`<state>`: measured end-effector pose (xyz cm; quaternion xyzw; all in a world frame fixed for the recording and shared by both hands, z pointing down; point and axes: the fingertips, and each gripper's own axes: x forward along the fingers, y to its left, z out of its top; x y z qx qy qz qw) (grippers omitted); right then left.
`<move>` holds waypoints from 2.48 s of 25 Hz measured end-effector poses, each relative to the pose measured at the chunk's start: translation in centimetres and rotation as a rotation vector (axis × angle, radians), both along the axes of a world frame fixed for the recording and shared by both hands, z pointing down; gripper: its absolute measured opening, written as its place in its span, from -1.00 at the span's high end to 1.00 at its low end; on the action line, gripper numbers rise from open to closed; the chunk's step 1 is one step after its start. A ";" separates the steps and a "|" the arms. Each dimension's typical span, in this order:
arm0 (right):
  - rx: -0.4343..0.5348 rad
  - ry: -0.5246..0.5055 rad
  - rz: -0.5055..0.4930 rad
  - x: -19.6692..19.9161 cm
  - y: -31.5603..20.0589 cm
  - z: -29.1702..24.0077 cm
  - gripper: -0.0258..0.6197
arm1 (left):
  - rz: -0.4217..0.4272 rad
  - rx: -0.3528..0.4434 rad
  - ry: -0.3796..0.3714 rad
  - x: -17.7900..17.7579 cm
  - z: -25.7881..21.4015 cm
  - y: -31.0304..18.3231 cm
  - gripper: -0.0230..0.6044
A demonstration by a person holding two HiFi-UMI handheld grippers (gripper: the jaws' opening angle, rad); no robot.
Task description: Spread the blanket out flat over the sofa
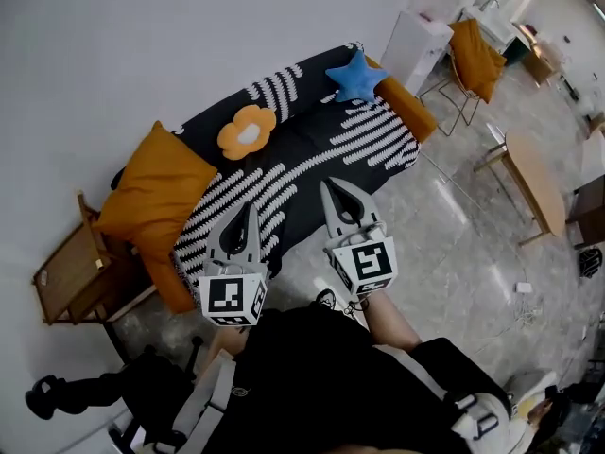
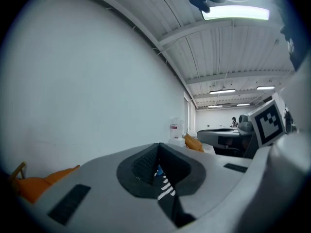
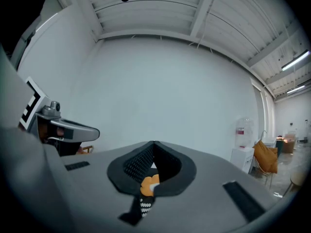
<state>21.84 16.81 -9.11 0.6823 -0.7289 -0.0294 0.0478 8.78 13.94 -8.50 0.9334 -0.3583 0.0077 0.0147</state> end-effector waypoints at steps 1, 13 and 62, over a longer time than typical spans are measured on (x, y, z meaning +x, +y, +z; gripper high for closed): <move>0.003 -0.003 0.005 0.1 0.1 0.0 0.89 | 0.000 -0.009 0.008 -0.1 0.1 0.1 0.86; -0.008 -0.006 0.000 0.3 0.5 0.4 0.89 | -0.004 -0.007 -0.002 0.4 0.1 0.0 0.86; 0.000 -0.001 0.026 1.6 2.7 -0.3 0.90 | 0.054 0.018 0.018 2.8 -0.5 1.7 0.86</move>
